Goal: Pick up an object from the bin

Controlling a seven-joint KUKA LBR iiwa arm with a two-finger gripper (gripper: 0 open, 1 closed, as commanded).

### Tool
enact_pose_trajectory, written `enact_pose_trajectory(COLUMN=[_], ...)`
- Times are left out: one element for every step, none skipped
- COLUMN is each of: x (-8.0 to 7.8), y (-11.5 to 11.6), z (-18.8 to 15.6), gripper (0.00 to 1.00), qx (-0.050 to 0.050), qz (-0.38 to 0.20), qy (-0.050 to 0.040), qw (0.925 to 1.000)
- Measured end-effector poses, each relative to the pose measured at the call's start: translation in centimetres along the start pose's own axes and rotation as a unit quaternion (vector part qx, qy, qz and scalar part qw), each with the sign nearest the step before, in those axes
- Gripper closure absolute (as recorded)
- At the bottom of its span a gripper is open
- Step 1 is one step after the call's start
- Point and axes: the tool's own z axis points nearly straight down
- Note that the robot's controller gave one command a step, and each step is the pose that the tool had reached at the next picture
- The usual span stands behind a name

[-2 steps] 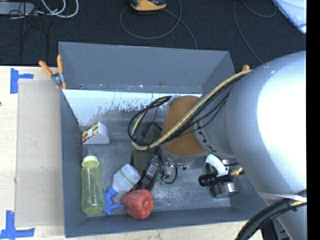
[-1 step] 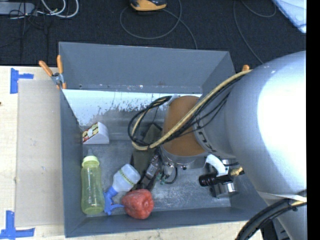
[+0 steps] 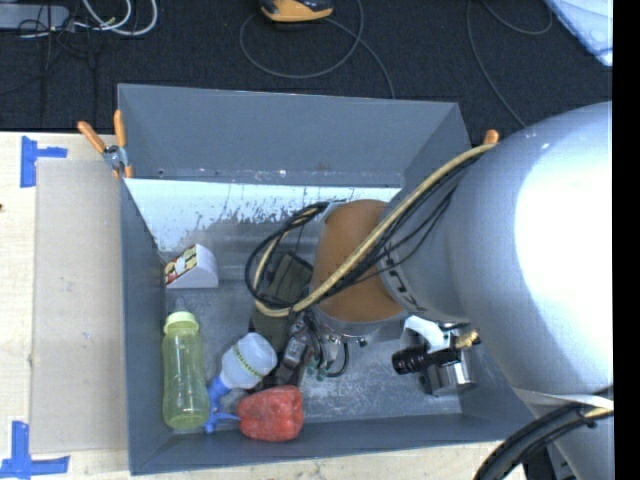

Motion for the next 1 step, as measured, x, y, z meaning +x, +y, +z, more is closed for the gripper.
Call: enact_pose_trajectory(x=[0.08], y=[0.02], z=[0.05], gripper=[0.00], qx=[0.000], qz=[-0.001], qy=[0.0008], qw=[1.0000])
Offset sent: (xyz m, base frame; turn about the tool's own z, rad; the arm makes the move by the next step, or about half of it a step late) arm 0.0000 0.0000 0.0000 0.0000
